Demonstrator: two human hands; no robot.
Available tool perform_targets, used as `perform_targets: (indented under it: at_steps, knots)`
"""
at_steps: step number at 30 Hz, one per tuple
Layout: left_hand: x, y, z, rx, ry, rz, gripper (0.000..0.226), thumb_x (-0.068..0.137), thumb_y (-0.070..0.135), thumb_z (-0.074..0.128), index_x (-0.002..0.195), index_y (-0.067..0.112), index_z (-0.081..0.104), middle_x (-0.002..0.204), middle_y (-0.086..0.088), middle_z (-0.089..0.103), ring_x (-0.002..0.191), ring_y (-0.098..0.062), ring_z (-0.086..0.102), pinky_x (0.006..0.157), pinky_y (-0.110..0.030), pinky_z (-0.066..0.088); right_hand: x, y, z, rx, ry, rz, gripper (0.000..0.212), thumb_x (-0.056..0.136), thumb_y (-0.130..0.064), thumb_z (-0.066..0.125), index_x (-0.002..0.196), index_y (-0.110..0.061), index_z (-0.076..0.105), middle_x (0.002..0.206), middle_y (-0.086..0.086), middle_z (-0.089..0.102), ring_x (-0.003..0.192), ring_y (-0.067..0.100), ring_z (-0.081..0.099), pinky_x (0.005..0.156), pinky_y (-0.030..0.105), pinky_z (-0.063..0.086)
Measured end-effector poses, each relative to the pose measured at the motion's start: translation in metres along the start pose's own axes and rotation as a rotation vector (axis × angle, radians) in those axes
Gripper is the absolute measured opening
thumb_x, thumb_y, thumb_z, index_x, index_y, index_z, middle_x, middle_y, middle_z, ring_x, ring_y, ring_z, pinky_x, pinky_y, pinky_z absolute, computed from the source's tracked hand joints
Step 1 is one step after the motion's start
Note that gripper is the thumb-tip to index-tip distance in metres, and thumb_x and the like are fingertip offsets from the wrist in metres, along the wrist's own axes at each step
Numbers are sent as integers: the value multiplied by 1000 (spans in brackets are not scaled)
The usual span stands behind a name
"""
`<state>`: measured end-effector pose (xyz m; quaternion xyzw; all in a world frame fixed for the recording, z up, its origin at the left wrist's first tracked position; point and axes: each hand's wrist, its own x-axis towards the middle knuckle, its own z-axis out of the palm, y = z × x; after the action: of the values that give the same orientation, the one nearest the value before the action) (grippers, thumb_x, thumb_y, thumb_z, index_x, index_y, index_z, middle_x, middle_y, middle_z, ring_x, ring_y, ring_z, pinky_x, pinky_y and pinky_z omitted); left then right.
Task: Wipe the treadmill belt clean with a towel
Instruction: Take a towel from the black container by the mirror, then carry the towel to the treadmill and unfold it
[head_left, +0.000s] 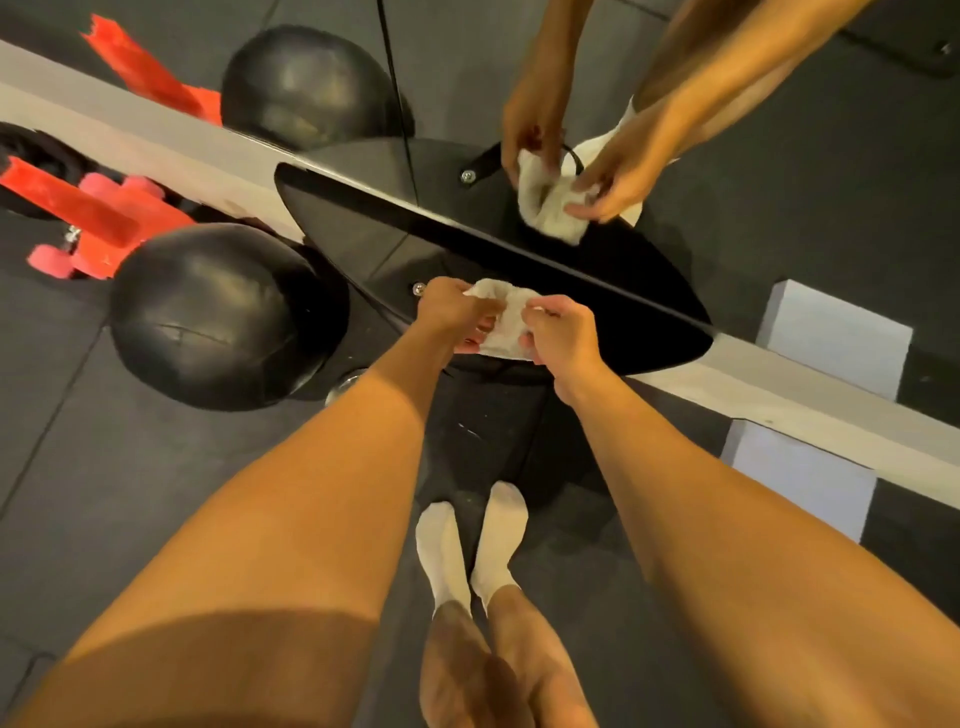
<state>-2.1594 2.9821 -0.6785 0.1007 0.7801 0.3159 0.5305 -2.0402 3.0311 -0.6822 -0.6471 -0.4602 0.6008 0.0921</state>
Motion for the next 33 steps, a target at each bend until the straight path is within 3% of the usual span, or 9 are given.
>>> perform_targets:
  at_steps: [5,11,13,16,19,23,27,30,33]
  knots:
    - [-36,22,-12,36,100,57,4,85,13,63,87,10,63,75,-9,58,61,-20,54,51,-26,49,-40,-29,-22,-32,97,-93,14,94,-22,59,102,-18,69,99,2,64,81,18,61,58,22,43]
    - [-117,84,-32,130,128,250,23,86,15,59,108,11,65,103,-10,64,97,-28,60,80,-34,50,-120,-87,-70,54,155,-152,10,87,-20,60,93,-17,67,91,3,65,76,20,58,58,27,44]
    - [-151,110,-30,228,31,350,31,89,10,58,120,11,60,119,-10,61,109,-25,58,88,-28,50,-154,-110,-88,94,177,-154,8,85,-18,59,81,-12,63,76,9,60,63,23,54,49,26,39]
    - [-217,140,-18,249,-268,511,40,86,34,68,119,14,61,115,1,61,102,-12,57,70,-11,45,-214,-142,-123,232,215,-144,9,83,-10,62,75,-9,59,68,13,54,48,22,50,37,20,33]
    - [-278,159,5,534,-394,777,56,63,60,75,108,28,63,104,12,66,95,-7,62,77,-23,48,-277,-164,-168,379,278,-146,9,85,-11,62,78,-5,63,67,17,60,50,22,52,40,21,36]
    - [-342,190,38,853,-176,1054,22,81,32,70,92,14,62,89,-5,64,87,-25,60,77,-39,47,-360,-173,-236,553,337,-184,26,84,-9,44,89,-1,68,69,14,67,56,21,62,37,18,28]
    - [-400,218,73,737,-279,1180,13,81,19,67,81,6,64,80,-10,65,76,-26,61,65,-36,45,-438,-150,-300,307,457,-312,22,81,-13,60,98,-16,73,89,8,73,71,14,64,57,25,42]
    - [-458,226,105,607,-402,1182,16,79,19,72,77,5,65,68,-5,56,59,-14,49,52,-27,35,-494,-117,-339,184,639,-366,15,82,-14,72,98,-13,70,86,8,71,69,12,63,48,20,40]
    - [-514,213,140,405,-652,1096,16,80,17,74,86,3,68,77,-8,62,68,-15,56,60,-27,42,-545,-75,-369,195,852,-393,16,86,-18,69,72,-15,63,73,7,66,63,14,56,39,15,35]
